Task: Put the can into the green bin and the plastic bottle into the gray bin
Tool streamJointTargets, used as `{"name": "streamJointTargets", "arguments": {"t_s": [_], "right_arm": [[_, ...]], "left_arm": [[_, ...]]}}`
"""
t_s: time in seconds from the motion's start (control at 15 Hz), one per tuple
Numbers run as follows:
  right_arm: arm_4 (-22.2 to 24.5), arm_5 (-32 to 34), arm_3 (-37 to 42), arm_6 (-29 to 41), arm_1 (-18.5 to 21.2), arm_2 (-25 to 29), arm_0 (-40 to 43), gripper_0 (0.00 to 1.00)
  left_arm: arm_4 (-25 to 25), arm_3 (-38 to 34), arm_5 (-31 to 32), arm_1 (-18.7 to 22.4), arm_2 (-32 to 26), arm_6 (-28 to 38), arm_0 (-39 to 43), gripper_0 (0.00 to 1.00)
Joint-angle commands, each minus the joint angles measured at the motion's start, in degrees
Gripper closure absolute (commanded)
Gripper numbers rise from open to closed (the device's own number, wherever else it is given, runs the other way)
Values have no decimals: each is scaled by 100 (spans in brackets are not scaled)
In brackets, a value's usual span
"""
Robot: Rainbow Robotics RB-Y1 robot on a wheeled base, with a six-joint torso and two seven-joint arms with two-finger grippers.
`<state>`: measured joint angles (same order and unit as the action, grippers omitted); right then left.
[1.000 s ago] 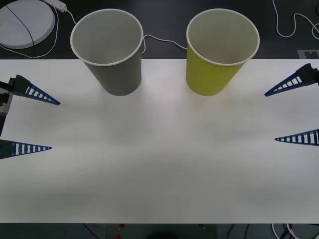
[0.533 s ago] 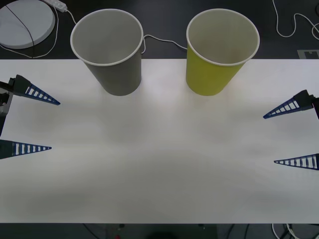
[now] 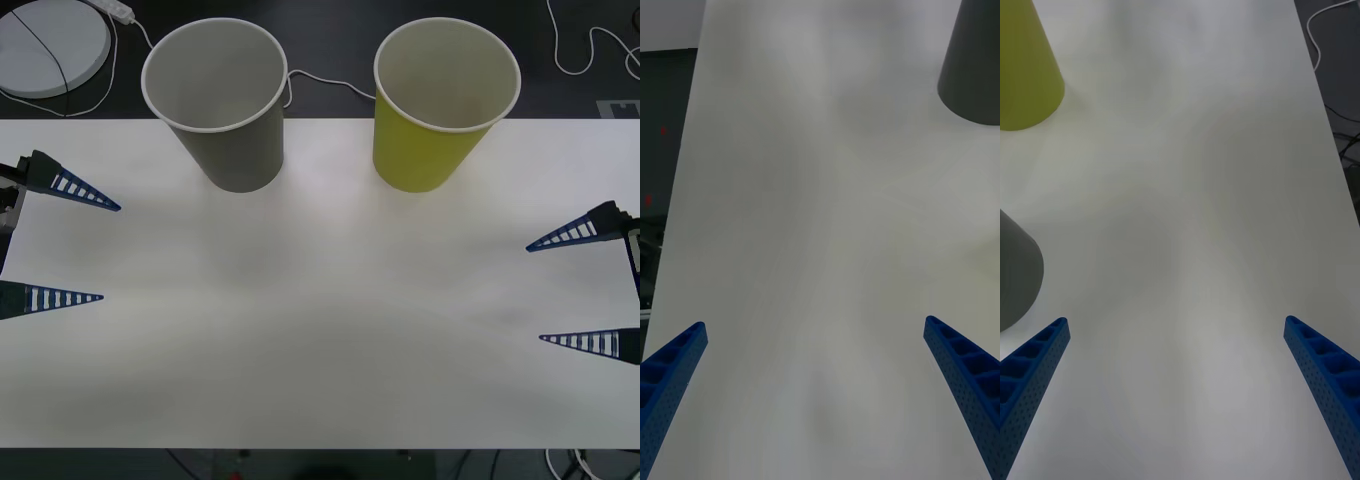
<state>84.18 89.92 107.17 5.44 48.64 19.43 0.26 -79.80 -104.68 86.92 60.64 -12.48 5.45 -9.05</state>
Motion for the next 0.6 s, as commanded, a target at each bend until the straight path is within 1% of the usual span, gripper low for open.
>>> {"name": "streamJointTargets", "arguments": {"t_s": [0.07, 0.33, 0.6], "right_arm": [[213, -1, 76, 18, -179, 52, 18, 0], [354, -1, 93, 27, -329, 104, 18, 0], [354, -18, 85, 1, -390, 157, 18, 0]], "left_arm": [[0, 0, 0, 0, 0, 0, 0, 0], [0, 0, 0, 0, 0, 0, 0, 0], [0, 0, 0, 0, 0, 0, 0, 0]]}}
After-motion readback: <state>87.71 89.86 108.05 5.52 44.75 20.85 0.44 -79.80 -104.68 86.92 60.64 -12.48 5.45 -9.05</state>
